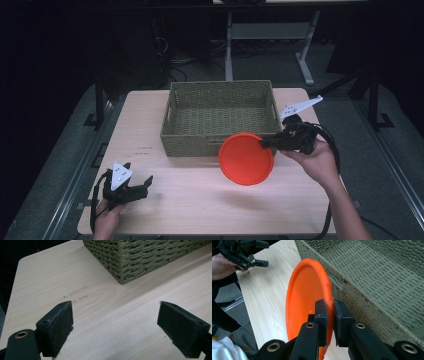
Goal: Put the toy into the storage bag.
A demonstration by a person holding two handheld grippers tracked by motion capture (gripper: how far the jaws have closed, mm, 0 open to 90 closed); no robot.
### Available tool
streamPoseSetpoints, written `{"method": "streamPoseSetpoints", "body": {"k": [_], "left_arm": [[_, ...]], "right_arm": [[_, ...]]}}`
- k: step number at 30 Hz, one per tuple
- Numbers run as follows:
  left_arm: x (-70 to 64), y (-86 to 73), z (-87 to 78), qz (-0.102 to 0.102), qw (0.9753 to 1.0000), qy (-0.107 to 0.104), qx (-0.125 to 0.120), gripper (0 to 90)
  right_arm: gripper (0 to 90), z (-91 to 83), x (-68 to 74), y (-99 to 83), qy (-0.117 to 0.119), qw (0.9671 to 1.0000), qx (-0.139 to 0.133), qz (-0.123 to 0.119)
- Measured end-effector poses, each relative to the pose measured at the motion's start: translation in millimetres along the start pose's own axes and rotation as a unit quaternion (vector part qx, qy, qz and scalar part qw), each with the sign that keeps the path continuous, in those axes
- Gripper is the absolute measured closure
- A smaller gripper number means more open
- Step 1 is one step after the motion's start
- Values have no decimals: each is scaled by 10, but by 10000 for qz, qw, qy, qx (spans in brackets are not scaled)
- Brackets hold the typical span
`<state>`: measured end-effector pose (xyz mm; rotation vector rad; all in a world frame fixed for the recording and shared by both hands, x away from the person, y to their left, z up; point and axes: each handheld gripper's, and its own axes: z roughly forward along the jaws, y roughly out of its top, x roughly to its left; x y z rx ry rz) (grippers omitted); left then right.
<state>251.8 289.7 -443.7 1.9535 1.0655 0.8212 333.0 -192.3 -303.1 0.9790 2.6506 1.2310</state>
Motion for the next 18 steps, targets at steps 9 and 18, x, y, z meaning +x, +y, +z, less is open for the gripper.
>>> {"method": "streamPoseSetpoints", "body": {"k": [9,18], "left_arm": [[2,-2,0,3,10000,11,7,128],[-1,-1,-4,32,10000,1,20,128]], "right_arm": [[822,-29,-18,113,-13,10000,-27,-2],[821,-97,-11,270,-84,9999,-77,-36]]}}
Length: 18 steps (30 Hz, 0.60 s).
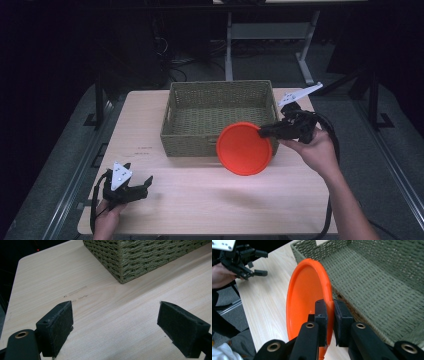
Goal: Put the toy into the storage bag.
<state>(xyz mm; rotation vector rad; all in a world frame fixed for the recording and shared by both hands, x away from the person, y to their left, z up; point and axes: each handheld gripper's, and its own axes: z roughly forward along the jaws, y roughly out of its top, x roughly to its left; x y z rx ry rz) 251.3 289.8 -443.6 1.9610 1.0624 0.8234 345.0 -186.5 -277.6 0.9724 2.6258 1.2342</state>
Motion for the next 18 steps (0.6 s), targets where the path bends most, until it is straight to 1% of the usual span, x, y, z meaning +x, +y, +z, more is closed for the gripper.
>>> {"method": "streamPoseSetpoints", "body": {"k": [2,5,6,8,11,12,15,18], "left_arm": [[-1,0,1,7,10000,-4,-7,128],[3,-3,0,-9,10000,-7,24,128],[3,-3,0,-9,10000,-7,24,128],[5,-3,5,-11,10000,-8,4,128],[-2,0,1,9,10000,-17,-4,128],[-4,0,-3,10,10000,-23,2,128],[-1,-1,-3,5,10000,-22,8,128],[2,0,1,8,10000,-22,0,128]], "right_arm": [[821,-18,-4,40,-31,10000,-13,22],[821,-50,-19,123,-77,10000,-17,-34],[821,-50,-19,123,-77,10000,-17,-34],[821,-77,-19,198,-116,9999,-32,-38],[821,-89,-17,251,-147,9999,-33,-45],[821,-91,-22,275,-149,9999,-34,-79],[821,-95,-17,347,-164,9998,-20,-70],[821,-73,-51,428,-135,9999,0,-72]]}}
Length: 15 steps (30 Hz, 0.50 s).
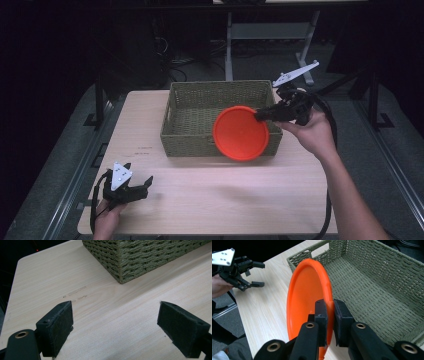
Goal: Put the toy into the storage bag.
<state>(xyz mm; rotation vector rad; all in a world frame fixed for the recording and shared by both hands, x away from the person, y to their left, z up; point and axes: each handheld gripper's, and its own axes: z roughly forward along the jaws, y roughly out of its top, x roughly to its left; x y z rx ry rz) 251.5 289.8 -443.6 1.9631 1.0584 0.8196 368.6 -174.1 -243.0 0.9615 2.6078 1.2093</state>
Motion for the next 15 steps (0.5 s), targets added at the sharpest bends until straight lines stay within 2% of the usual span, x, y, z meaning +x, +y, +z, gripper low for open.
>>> {"method": "streamPoseSetpoints", "body": {"k": [10,15], "left_arm": [[2,1,-4,24,10000,-11,37,128],[6,-6,-13,-32,10000,-7,0,128]], "right_arm": [[821,55,-19,179,-91,9999,128,-5],[821,77,-43,237,-106,9998,138,23]]}}
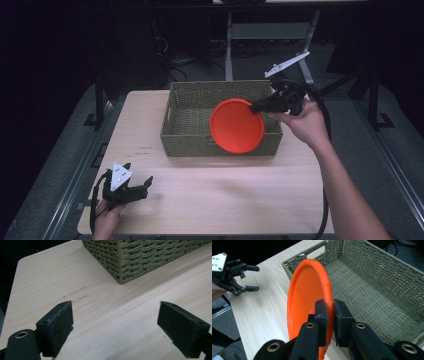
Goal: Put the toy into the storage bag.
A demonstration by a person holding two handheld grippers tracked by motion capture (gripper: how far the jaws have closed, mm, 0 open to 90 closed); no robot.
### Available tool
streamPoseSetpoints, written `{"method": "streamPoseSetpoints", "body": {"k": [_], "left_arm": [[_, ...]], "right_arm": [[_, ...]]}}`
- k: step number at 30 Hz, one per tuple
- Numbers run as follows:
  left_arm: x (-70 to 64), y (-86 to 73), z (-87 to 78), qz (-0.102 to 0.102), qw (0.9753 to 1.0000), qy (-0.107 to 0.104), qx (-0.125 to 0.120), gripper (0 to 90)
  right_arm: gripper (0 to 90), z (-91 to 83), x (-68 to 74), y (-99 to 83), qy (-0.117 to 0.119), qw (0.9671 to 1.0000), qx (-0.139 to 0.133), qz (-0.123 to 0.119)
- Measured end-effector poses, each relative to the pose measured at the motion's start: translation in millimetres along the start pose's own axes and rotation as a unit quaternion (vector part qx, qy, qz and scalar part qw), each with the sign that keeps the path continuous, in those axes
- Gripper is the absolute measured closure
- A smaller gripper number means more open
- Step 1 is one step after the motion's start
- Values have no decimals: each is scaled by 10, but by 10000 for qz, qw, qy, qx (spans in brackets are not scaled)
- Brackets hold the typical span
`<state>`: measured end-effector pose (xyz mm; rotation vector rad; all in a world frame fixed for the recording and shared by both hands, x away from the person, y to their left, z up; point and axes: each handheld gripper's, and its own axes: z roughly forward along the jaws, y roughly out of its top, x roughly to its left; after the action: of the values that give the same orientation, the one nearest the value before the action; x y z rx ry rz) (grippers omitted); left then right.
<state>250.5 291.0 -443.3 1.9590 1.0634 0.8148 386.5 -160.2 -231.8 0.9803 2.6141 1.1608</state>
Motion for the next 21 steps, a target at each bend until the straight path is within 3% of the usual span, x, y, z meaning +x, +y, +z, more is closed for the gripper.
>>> {"method": "streamPoseSetpoints", "body": {"k": [8,21], "left_arm": [[-4,2,7,47,10000,-30,9,128],[16,-3,10,-46,10000,-38,-21,128]], "right_arm": [[821,56,-67,101,-39,10000,50,64],[821,176,-243,232,-37,9997,29,241]]}}
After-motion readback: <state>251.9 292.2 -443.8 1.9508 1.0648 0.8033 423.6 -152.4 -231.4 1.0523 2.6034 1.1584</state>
